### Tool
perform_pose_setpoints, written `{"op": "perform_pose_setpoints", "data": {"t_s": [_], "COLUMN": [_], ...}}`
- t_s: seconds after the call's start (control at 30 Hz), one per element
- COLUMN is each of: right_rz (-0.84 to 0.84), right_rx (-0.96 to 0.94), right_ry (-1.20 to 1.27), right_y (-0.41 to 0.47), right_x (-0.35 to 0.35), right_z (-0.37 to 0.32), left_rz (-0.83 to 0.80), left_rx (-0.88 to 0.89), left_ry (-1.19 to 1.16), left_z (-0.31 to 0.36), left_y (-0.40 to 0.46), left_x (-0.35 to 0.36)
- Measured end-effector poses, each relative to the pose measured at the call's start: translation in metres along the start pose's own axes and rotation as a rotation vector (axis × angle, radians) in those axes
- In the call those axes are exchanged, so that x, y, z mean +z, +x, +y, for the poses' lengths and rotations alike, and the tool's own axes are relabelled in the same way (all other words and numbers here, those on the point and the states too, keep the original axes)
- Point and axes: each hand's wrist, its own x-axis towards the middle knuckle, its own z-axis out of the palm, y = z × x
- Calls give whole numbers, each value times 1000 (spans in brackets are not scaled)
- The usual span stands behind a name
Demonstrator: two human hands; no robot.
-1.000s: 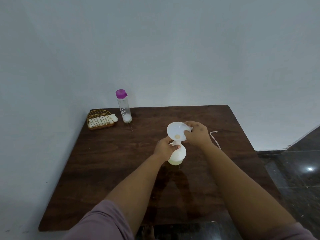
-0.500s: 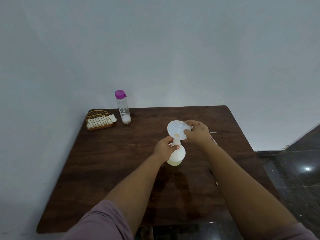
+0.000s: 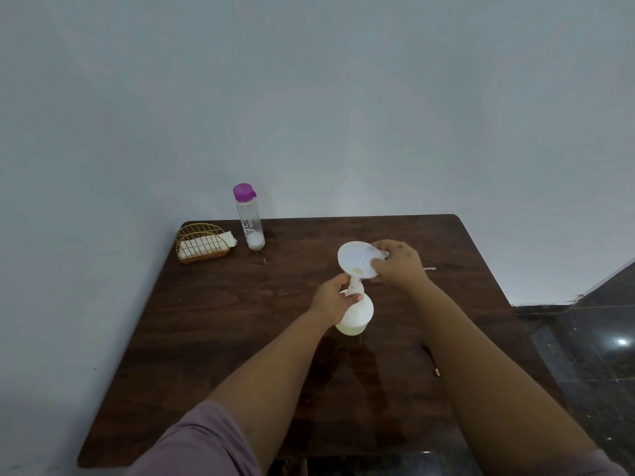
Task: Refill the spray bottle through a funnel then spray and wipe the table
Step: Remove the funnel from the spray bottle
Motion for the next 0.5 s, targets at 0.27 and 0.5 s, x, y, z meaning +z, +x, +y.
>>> {"op": "perform_pose_setpoints", "data": {"t_s": [0.27,0.5], "right_rz": [-26,-21], "right_rx": [122,-21], "right_ry": [135,121], "right_y": [25,49], "right_x": [-5,29], "right_z": [-15,-45], "left_rz": [-34,140], "left_rx": [-149,-159], "left_ry": [-216,-566], "left_z": [28,37], "left_y": [6,21], "left_x": [-52,-99]}}
